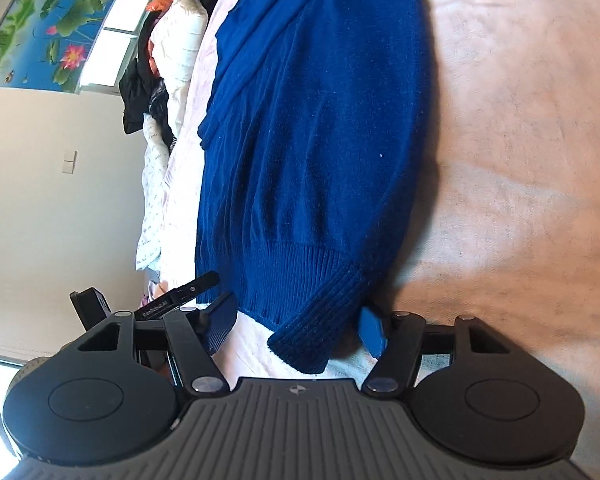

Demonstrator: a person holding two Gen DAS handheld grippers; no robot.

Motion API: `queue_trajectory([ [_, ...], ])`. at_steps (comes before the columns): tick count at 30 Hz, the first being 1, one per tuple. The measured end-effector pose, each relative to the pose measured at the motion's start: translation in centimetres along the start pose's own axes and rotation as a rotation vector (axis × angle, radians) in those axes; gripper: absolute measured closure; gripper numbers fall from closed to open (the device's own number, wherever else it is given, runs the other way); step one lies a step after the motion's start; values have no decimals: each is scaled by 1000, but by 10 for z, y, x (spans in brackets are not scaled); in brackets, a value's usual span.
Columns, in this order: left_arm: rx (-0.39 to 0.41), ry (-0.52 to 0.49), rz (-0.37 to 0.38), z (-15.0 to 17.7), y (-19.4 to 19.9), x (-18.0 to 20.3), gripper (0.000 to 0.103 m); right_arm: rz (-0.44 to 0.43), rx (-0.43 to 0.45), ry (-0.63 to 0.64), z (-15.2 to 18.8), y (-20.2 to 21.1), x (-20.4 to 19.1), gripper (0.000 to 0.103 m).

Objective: Fold small clothes

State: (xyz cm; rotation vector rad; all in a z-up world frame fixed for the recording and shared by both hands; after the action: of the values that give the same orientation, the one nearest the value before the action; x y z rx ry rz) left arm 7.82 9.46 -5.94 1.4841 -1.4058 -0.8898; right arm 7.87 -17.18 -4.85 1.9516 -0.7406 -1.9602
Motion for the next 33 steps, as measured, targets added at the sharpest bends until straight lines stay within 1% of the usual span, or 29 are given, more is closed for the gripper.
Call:
queue_trajectory([
  [5, 15, -41, -9, 1, -1, 8, 0, -11, -8, -7, -1, 1, 2, 36],
  [8, 19, -38, -3, 2, 0, 7, 0, -9, -6, -5, -1, 0, 0, 37],
  [14, 23, -58, 15, 3, 5, 10, 11, -17, -5, -9, -2, -2, 0, 37],
  [18, 30, -69, 32, 3, 9, 11, 30, -16, -5, -6, -1, -1, 1, 36],
  [20, 31, -65, 41, 3, 10, 10, 33, -17, -3, -7, -1, -1, 1, 36],
  [22, 41, -60, 41, 2, 12, 8, 44, -20, 0, -7, -2, -1, 1, 35],
  [23, 42, -56, 45, 2, 13, 7, 48, -22, 3, -7, -2, -1, 1, 35],
  [24, 45, -51, 50, 1, 13, 5, 59, -26, 7, -9, -2, -1, 1, 35],
  [25, 43, -45, 57, 1, 14, 3, 62, -32, 9, -13, -2, -1, 1, 35],
  [29, 15, 21, 140, -2, 15, -7, 63, -75, 20, -45, -5, 2, 4, 34],
  [32, -13, 104, 243, -4, 15, -17, 63, -118, 28, -81, -7, 4, 6, 32],
  [33, -24, 130, 273, -4, 15, -20, 71, -126, 28, -92, -7, 4, 7, 32],
])
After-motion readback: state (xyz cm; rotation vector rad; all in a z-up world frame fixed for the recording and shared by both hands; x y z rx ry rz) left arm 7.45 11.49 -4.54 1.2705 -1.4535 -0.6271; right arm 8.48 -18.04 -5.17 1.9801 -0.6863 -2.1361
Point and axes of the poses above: each gripper's, at about its wrist camera, not at the fingertips, and y roughly against the way its jaws point, x to its right, z to its underside, the point moved 9 cm from there along -y, roughly the way its jaws point, and after that the axes turned 8 degrees about -x, right-handed, at the moved point
